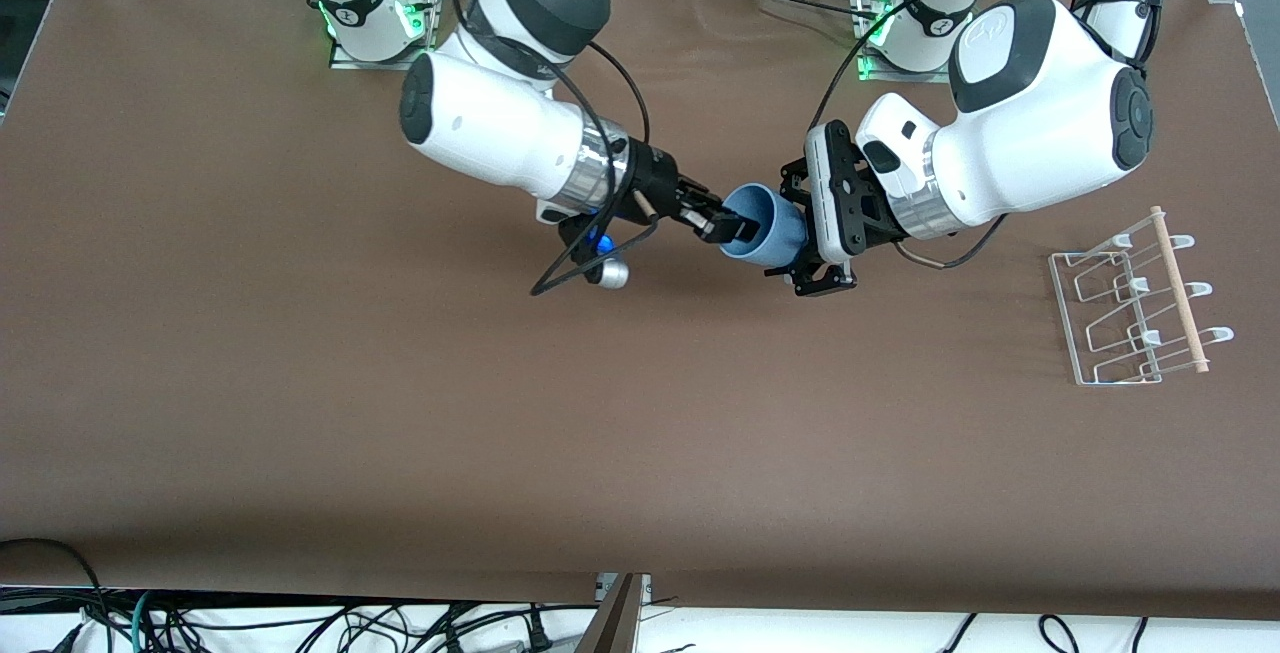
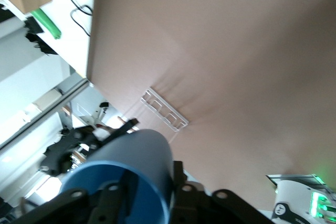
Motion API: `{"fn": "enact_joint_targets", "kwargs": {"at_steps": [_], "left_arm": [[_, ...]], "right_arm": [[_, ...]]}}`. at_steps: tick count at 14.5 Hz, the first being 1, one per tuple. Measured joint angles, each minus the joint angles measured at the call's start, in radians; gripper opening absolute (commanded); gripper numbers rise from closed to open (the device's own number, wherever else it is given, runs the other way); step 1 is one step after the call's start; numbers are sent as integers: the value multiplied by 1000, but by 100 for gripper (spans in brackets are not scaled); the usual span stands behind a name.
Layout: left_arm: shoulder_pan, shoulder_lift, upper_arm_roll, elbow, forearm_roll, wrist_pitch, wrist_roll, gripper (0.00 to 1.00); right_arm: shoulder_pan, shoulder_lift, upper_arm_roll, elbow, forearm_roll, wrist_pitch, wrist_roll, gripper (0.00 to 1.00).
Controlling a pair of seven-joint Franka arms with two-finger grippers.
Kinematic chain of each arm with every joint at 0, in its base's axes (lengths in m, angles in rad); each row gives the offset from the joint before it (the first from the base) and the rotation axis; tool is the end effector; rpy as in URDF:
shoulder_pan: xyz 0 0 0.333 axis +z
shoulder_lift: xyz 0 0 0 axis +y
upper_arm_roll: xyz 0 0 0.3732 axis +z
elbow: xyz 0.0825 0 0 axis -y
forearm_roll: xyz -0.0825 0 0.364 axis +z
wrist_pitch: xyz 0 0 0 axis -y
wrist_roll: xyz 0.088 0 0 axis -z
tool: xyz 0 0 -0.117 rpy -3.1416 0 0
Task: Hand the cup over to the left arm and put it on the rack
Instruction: 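Grasp the cup with the left gripper beside the right gripper, then open the right gripper and withdraw while the left gripper carries the cup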
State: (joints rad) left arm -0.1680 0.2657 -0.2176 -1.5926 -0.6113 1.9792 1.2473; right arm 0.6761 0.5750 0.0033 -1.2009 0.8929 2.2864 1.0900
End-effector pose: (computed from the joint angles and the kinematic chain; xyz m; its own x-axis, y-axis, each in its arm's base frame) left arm 0.5971 -0.2681 0.5603 0.1794 -0.7946 0.5800 -0.9824 -0.1141 0.1476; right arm 0.5936 0.5090 0.5601 0.6836 -0.4653 -0.5623 -0.7278 -0.3764 -0.5733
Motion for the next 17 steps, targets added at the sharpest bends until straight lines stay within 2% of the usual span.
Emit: {"fn": "enact_joint_targets", "kwargs": {"at_steps": [4, 6, 8, 11, 13, 17], "left_arm": [[11, -4, 7, 2, 0, -69, -3, 0], [45, -4, 14, 2, 0, -141, -3, 0], [92, -3, 22, 1, 25, -210, -2, 0], [164, 4, 24, -1, 209, -296, -1, 0], [184, 10, 24, -1, 372, -355, -1, 0], [185, 11, 23, -1, 712, -392, -5, 0]], "right_arm": [[-60, -52, -20, 7, 0, -76, 2, 100], [-86, -80, -69, 8, 0, -159, 2, 100], [-98, -113, -144, 11, -7, -251, 0, 100], [-103, -181, -215, 14, -118, -401, -20, 100], [-101, -229, -252, 14, -193, -512, -49, 100], [-103, -267, -434, 12, -219, -752, -260, 100]]}}
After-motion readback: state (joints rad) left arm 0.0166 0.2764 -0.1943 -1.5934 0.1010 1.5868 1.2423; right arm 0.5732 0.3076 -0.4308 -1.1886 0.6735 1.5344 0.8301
